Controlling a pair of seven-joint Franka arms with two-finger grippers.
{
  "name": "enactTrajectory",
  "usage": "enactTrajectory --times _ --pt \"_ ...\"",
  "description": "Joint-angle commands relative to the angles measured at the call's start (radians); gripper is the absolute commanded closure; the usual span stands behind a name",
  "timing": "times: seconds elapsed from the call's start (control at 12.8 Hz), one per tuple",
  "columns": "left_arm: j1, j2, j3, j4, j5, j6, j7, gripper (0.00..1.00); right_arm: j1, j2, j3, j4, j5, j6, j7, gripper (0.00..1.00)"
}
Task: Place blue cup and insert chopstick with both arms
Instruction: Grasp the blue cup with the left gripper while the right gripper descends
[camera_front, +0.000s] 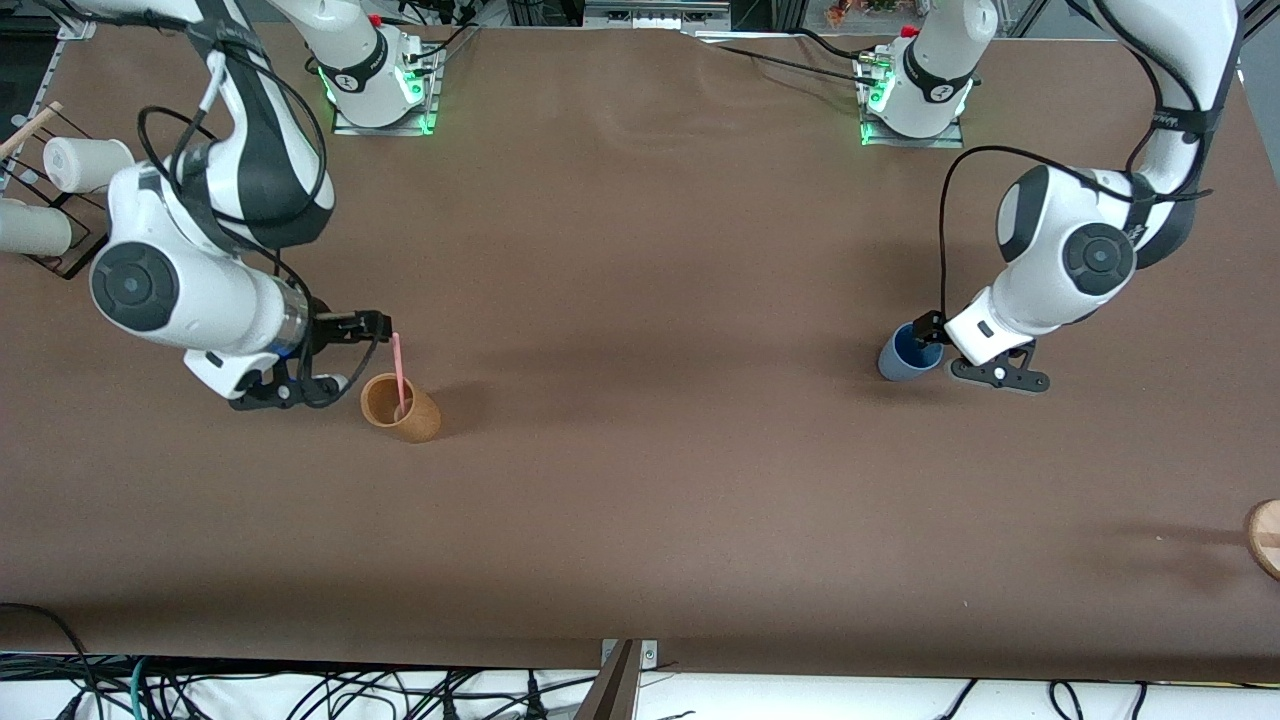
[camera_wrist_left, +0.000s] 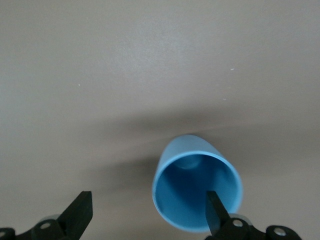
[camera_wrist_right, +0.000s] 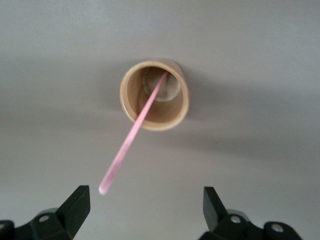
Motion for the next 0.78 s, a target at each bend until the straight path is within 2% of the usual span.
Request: enactTrajectory --times 0.0,0.16,0.23,0.31,0.47,0.7 --pt "-0.003 0.009 -0.002 -0.051 0.042 0.071 0.022 0.13 0.078 0.089 -0.072 0.068 0.059 -0.016 0.043 0.00" --pt "-0.003 0.058 -0.002 -0.045 0.044 0.114 0.022 0.57 0.121 0.111 -0.133 0.068 0.075 -0.016 0.043 0.01" --pt "-0.003 0.072 -0.002 -0.043 0.044 0.114 0.029 0.87 0.121 0.116 -0.137 0.068 0.075 -0.016 0.043 0.01" --pt "-0.002 0.073 -0.002 -0.043 0.044 0.114 0.054 1.00 0.121 0.122 -0.137 0.068 0.075 -0.016 0.044 0.03" --pt "-0.002 0.072 -0.003 -0.028 0.042 0.109 0.111 1.00 0.127 0.129 -0.138 0.066 0.075 -0.016 0.055 0.13" --pt "-0.003 0.057 -0.014 0.018 0.030 0.073 0.119 1.00 0.132 0.143 -0.138 0.068 0.075 -0.010 0.069 0.19"
